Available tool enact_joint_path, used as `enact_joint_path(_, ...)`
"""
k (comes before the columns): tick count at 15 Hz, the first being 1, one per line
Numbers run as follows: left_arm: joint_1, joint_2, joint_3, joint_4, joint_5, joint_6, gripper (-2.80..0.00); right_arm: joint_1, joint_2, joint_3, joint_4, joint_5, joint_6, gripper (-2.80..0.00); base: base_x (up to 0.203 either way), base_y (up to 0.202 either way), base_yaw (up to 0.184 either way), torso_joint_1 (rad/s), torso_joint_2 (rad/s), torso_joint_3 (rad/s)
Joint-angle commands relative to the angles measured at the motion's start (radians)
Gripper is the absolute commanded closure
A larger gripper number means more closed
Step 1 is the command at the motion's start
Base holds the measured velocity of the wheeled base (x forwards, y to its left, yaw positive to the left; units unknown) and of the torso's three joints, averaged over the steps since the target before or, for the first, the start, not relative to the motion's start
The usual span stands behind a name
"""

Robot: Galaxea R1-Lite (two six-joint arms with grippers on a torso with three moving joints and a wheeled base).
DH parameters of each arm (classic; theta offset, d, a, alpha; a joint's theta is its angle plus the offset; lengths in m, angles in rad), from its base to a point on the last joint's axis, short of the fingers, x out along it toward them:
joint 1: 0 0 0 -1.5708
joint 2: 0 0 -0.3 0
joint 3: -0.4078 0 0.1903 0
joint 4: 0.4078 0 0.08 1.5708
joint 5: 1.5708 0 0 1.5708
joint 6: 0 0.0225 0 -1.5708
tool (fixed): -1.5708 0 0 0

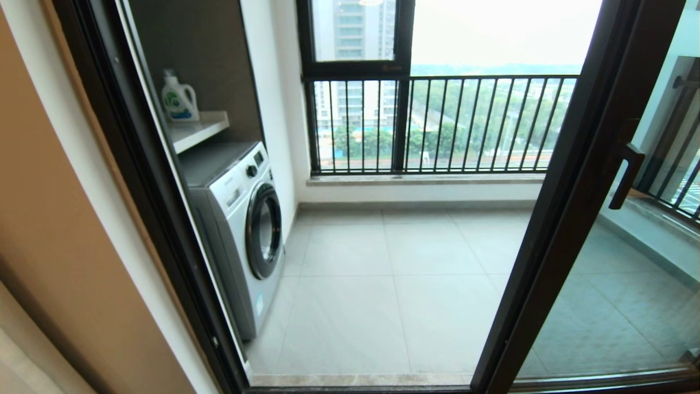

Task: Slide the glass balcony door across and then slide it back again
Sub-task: Close the slid door

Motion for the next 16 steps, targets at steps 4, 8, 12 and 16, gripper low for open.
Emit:
enact_joint_path(4,0.000,0.002,0.002,0.000,0.000,0.000,0.00,0.000,-0.001,0.012,0.000,0.000,0.000,0.00,0.000,0.000,0.000,0.000,0.00,0.000)
enact_joint_path(8,0.000,0.002,0.002,0.000,0.000,0.000,0.00,0.000,-0.001,0.011,0.000,0.000,-0.003,0.00,0.000,0.000,0.000,0.000,0.00,0.000)
enact_joint_path(12,0.000,0.002,0.002,0.000,0.000,0.000,0.00,-0.002,0.020,-0.084,0.008,-0.011,-0.032,0.00,0.000,0.000,0.000,0.000,0.00,0.000)
enact_joint_path(16,0.000,0.002,0.002,0.000,0.000,0.000,0.00,-0.002,0.259,-0.246,0.029,0.019,-0.049,0.00,0.000,0.000,0.000,0.000,0.00,0.000)
